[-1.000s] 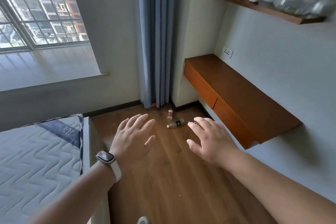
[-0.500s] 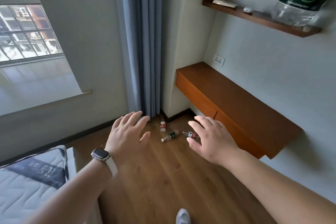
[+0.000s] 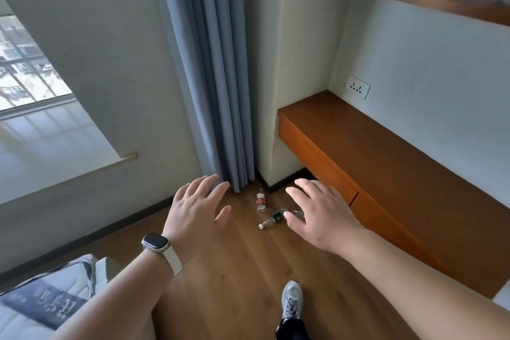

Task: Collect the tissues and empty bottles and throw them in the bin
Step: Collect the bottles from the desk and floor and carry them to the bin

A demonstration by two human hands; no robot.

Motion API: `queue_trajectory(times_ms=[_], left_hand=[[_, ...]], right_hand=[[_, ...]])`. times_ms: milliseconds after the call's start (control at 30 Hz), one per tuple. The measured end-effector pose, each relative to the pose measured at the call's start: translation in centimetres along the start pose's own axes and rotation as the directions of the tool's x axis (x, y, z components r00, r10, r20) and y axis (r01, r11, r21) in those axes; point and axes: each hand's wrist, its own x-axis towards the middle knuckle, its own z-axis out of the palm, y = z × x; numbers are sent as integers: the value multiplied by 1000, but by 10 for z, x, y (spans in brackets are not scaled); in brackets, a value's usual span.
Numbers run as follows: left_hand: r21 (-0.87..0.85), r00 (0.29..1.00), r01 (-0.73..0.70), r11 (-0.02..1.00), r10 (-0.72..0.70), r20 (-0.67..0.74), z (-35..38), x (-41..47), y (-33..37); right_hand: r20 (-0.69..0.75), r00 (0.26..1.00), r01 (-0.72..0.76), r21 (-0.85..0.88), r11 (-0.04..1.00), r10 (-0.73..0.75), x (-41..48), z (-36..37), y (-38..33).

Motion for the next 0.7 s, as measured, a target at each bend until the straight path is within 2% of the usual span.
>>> queue_trajectory(times_ms=[333,700], left_hand=[[-47,992,-74,996,78,102,46,161,54],[-66,975,-87,994,99,199,96,235,26]], right_hand=[[51,999,5,4,1000,-5,116,-3,131],[97,995,-21,43,999,17,188,35,162]])
